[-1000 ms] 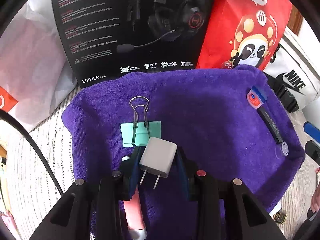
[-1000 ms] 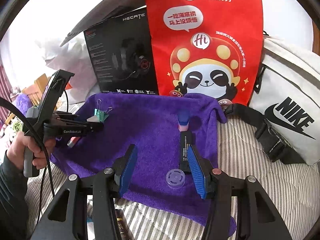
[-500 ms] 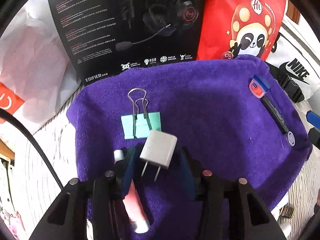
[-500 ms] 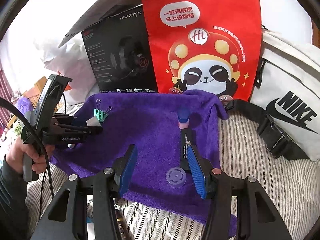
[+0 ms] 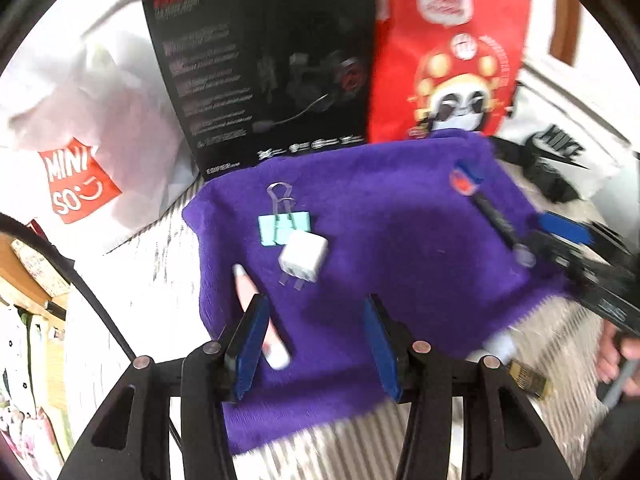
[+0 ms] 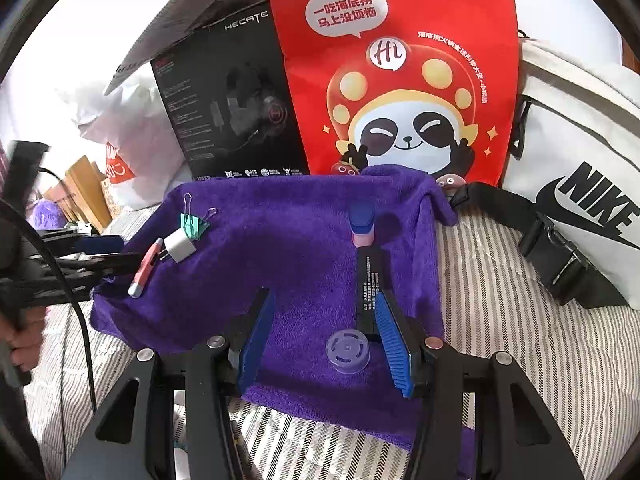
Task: Organize rigid objects
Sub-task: 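Open both grippers and withdraw toward the remaining items, then grasp the tape roll with the left gripper while the right grasps the Grand Reserve bottle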
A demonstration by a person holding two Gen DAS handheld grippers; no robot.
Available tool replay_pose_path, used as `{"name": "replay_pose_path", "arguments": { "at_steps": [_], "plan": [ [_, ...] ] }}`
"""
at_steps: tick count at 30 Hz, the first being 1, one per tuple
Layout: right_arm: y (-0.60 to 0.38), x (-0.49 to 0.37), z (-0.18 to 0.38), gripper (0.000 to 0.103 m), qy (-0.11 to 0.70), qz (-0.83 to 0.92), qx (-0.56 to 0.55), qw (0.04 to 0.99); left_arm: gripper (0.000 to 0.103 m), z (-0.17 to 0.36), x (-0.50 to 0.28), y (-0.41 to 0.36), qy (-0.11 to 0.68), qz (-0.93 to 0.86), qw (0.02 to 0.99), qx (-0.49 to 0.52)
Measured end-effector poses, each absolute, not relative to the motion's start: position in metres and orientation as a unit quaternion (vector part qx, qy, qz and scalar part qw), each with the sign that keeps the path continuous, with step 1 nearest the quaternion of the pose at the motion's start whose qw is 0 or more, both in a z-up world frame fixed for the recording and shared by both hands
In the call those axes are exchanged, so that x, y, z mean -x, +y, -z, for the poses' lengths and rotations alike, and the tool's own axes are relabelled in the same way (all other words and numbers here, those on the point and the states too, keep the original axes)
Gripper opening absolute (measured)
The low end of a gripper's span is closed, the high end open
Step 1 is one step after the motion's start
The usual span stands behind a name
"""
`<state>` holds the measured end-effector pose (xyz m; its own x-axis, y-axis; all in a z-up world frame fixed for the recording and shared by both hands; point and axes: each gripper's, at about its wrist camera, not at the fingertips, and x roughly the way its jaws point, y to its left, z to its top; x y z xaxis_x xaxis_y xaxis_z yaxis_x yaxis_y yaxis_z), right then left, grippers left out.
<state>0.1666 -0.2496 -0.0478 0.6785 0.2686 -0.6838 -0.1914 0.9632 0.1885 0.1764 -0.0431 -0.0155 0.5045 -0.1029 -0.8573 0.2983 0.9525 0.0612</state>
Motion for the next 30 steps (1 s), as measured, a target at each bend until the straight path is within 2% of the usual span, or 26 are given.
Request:
{"name": "replay_pose_path", "arguments": {
  "at_steps": [5, 11, 24, 25, 27, 28, 30],
  "plan": [
    [-0.253, -0.161, 0.039, 0.052, 0.372, -0.127, -0.042, 0.919, 0.047, 0.011, -0.149, -0.055, 0.485, 0.15, 0.856, -0.1],
    [-0.266, -0.138, 0.023, 0.052, 0.365, -0.118, -0.038, 0.923, 0.05, 0.03, -0.129, -0.072, 0.504, 0.177, 0.838, -0.107],
    [-0.315, -0.057, 0.031, 0.052, 0.385, -0.064, -0.052, 0.919, 0.051, 0.073, -0.141, -0.115, 0.544, 0.183, 0.81, -0.12],
    [-0.316, -0.057, 0.033, 0.052, 0.387, -0.065, -0.054, 0.918, 0.05, 0.075, -0.141, -0.118, 0.543, 0.181, 0.811, -0.124],
    [-0.316, -0.056, 0.038, 0.052, 0.394, -0.064, -0.057, 0.915, 0.04, 0.075, -0.14, -0.12, 0.537, 0.174, 0.815, -0.132],
    [-0.316, -0.056, 0.041, 0.052, 0.397, -0.065, -0.057, 0.914, 0.03, 0.075, -0.139, -0.12, 0.536, 0.177, 0.815, -0.134],
    [-0.314, -0.056, 0.044, 0.052, 0.402, -0.066, -0.057, 0.912, 0.028, 0.072, -0.138, -0.115, 0.536, 0.178, 0.815, -0.127]
  ]
}}
